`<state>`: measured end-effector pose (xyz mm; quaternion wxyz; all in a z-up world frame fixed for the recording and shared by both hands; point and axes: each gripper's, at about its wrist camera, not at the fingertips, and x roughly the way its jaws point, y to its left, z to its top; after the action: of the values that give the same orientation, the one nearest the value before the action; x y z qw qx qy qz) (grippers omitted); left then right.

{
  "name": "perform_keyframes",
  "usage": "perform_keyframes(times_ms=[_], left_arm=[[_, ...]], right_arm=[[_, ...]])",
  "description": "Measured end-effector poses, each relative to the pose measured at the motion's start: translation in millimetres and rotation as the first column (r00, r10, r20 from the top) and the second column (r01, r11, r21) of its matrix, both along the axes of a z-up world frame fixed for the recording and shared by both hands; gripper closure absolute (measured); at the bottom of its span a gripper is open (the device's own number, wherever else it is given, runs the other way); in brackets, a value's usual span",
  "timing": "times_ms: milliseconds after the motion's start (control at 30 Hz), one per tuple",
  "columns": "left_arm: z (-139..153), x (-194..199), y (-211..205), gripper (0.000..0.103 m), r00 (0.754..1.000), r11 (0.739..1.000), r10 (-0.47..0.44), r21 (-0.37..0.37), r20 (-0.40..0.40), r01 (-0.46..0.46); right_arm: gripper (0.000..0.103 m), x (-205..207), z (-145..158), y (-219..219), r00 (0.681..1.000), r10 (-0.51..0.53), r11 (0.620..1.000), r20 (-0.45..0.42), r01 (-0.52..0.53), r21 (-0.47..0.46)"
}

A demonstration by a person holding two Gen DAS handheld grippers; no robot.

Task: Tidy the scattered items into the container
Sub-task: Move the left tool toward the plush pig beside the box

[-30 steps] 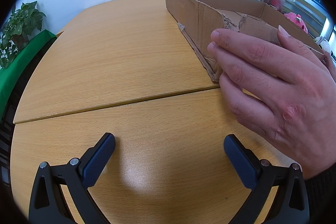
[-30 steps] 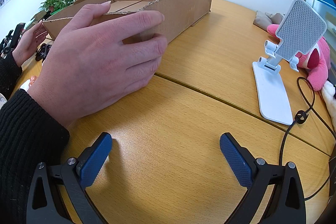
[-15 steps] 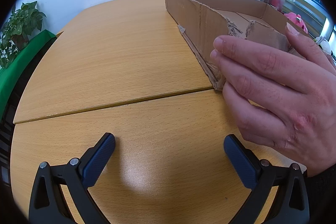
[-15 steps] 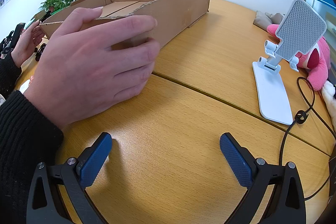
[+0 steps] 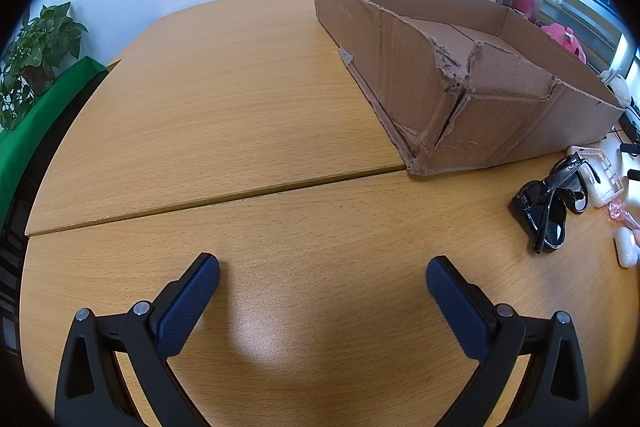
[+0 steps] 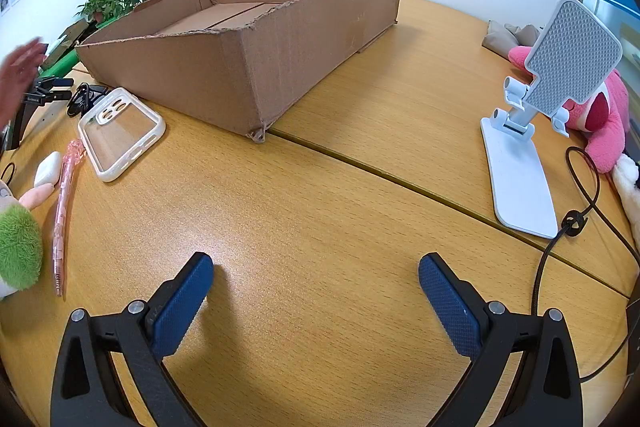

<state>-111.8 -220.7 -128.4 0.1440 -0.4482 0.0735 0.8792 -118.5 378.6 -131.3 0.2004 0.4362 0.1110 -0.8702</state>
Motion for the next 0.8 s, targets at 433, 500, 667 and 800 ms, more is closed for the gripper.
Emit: perform_keyframes(times_ms=[433,500,667,800], left_arm=[[1.1,-1.3,-0.9,0.000,1.000,1.000,0.000,0.000,0.001,0.000],[0.9,-1.4,-1.0,0.000,1.000,1.000,0.001,-0.001,0.000,-0.001],[1.6,3.5,2.6,0.000,1.000,1.000,0.014,-0.005,-0.002,-0.014],[5.3,25.5,15.7,0.000,0.998,0.998,0.060,-0.005,-0.003,-0.060]], right_arm=[[0.000,-1.7,0.5,-2.6,0.999,-0.039,0.999,0.000,0.039,0.001],[0.000,-2.7,0.8,-3.8,0.998,-0.058,0.998,0.000,0.058,0.001],[0.000,-7.6,0.3,-2.4,0.997,-0.080,0.997,0.001,0.080,-0.001],[0.000,7.0,1.6,-12.2,0.983,-0.185,0.983,0.000,0.185,-0.001]])
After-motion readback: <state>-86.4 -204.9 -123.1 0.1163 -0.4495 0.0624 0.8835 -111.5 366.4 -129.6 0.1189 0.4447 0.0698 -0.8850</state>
